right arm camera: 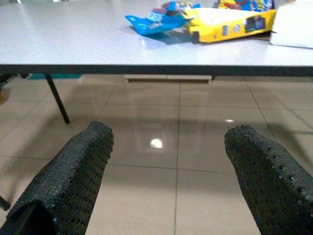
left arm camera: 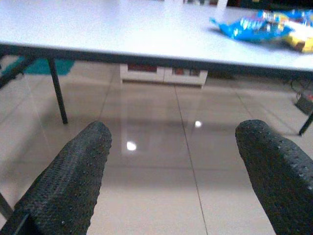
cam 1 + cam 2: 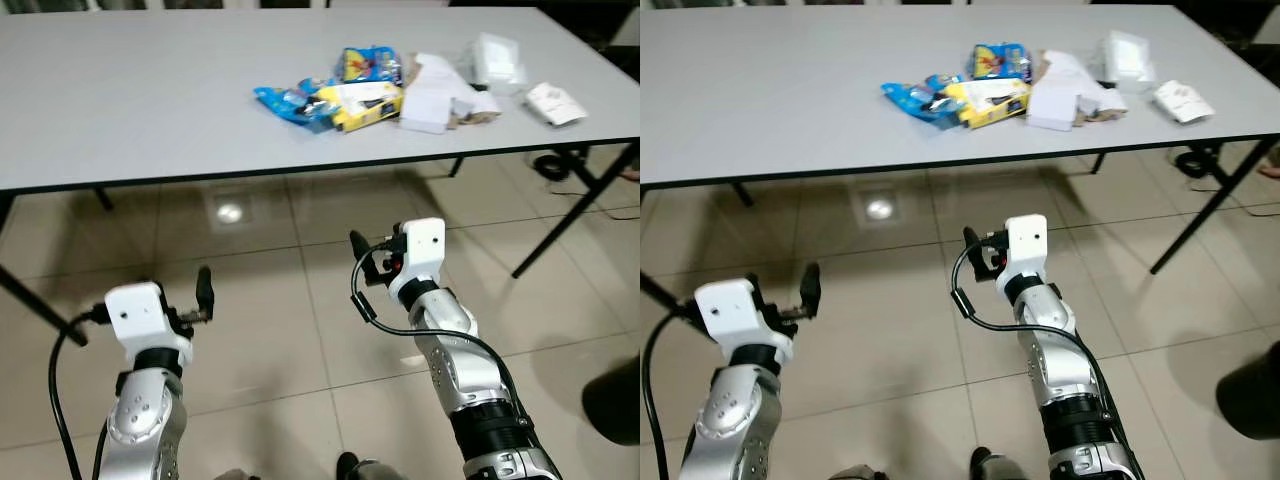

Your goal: Picking trash to rubbish bin

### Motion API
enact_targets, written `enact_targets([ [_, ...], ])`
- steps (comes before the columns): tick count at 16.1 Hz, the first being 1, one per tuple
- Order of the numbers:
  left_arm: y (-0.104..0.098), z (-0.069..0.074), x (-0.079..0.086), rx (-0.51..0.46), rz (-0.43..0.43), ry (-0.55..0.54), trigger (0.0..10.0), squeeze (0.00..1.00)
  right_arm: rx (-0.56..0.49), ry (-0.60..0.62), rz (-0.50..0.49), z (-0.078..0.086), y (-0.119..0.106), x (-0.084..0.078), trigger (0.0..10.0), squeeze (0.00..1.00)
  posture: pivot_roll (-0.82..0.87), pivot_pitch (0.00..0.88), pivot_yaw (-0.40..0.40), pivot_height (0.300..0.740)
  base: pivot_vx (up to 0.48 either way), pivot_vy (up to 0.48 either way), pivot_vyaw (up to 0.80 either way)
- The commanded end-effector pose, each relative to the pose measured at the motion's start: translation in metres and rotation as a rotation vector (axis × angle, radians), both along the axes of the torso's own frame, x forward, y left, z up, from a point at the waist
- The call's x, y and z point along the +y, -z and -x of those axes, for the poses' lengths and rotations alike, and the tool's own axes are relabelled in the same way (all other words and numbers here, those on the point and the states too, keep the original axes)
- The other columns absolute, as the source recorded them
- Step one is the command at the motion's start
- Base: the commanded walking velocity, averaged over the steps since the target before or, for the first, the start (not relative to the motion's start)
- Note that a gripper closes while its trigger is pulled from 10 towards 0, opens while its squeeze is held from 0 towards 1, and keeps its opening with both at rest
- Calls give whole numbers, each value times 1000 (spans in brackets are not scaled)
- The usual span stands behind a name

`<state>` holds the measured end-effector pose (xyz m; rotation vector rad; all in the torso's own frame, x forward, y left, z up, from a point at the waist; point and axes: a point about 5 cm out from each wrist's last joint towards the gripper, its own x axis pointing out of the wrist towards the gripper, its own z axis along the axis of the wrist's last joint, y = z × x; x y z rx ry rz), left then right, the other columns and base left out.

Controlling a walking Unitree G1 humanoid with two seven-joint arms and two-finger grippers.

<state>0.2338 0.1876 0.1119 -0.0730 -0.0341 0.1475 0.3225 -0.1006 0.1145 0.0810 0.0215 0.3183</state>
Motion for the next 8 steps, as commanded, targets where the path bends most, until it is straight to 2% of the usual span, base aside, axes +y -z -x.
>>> enact_targets([
  [1,-5,0,-4,-11,-1,13,10000,0,-10,-1,-7,-1,-4,-1,10000,0,46,160,-35,740,0,0,0],
  [2,-5,0,-4,-14,-3,15,10000,0,-9,0,-7,-1,-4,-1,10000,0,46,160,-35,740,0,0,0],
  [8,-4,1,-5,1,-4,22,10000,0,-9,-15,1,1,-2,2,10000,0,47,155,-37,740,438,0,0],
])
